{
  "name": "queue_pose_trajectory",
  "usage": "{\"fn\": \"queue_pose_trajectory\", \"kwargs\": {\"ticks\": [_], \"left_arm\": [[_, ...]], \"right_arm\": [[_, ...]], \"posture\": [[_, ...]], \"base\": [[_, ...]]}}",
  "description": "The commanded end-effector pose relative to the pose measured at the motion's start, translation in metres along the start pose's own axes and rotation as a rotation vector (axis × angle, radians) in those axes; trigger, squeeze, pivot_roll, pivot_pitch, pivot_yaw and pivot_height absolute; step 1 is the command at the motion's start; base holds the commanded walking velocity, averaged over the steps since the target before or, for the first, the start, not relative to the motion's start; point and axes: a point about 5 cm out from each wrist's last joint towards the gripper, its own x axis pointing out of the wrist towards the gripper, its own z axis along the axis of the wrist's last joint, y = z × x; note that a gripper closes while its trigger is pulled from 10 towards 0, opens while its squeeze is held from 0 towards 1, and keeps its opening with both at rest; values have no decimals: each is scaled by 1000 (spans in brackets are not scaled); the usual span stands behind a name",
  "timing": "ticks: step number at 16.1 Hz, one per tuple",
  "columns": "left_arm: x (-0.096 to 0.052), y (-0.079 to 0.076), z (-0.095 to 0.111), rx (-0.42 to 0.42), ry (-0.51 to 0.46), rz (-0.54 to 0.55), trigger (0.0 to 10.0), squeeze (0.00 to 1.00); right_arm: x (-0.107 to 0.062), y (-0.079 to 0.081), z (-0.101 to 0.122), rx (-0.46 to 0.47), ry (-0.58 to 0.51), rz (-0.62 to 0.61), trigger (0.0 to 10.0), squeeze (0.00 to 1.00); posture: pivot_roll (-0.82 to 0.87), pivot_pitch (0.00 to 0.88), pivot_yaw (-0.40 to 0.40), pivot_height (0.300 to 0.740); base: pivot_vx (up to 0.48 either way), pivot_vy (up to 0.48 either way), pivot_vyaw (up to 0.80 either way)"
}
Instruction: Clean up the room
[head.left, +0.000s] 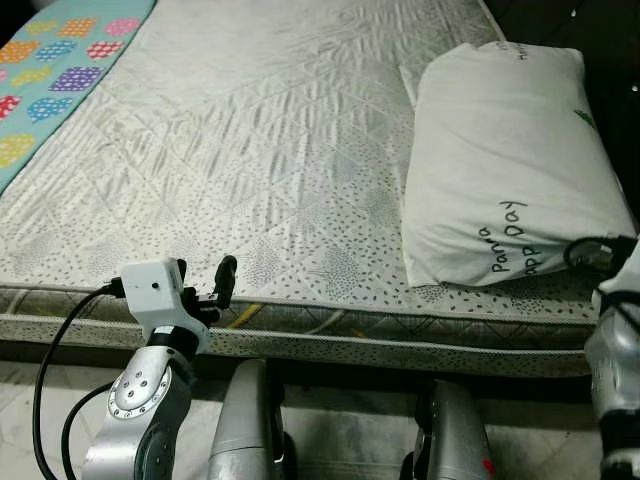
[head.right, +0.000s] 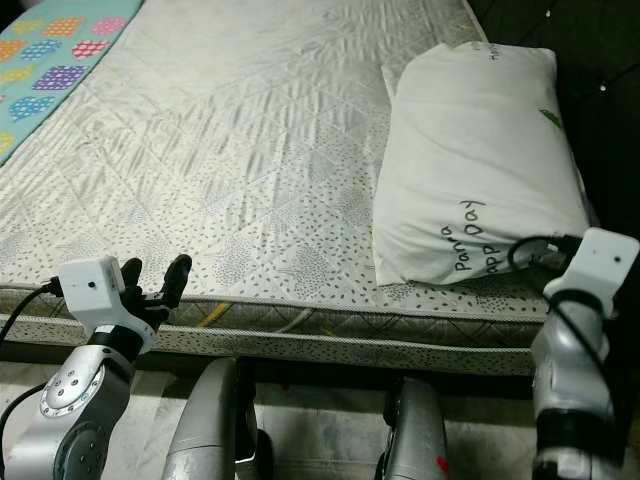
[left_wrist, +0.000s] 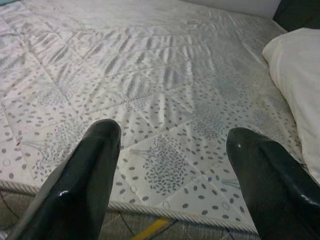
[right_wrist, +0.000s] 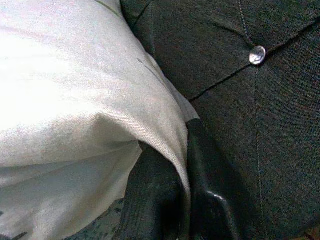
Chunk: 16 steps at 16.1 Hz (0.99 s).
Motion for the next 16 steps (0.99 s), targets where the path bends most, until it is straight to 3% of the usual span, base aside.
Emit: {"fn": "queue_pose_trajectory", "kwargs": {"ticks": [1, 6, 9, 10, 12, 16], "left_arm": [[1, 3, -3, 7, 13, -6, 10000, 0], [1, 1, -4, 3, 13, -12, 10000, 0], [0, -1, -5, -1, 10, -6, 10000, 0], [-2, 0, -5, -3, 8, 6, 10000, 0], [-5, 3, -4, -2, 2, 27, 10000, 0], [-9, 6, -4, 0, -4, 51, 10000, 0]], "right_arm": [[-11, -9, -4, 10, 24, -55, 0, 0], [-20, 0, -9, 10, 69, -39, 0, 0], [5, 9, 6, 0, 66, 2, 0, 0], [26, 11, 22, -5, 51, 17, 0, 0], [48, 9, 46, -11, 33, 18, 0, 0], [71, 3, 88, -16, 3, 31, 0, 0]], "posture": [[48, 81, 70, 557], [48, 87, 65, 557], [53, 95, 50, 557], [61, 99, 34, 557], [71, 102, 19, 557], [86, 107, 4, 557]], "base": [[0, 0, 0], [0, 0, 0], [0, 0, 0], [0, 0, 0], [0, 0, 0], [0, 0, 0]]}}
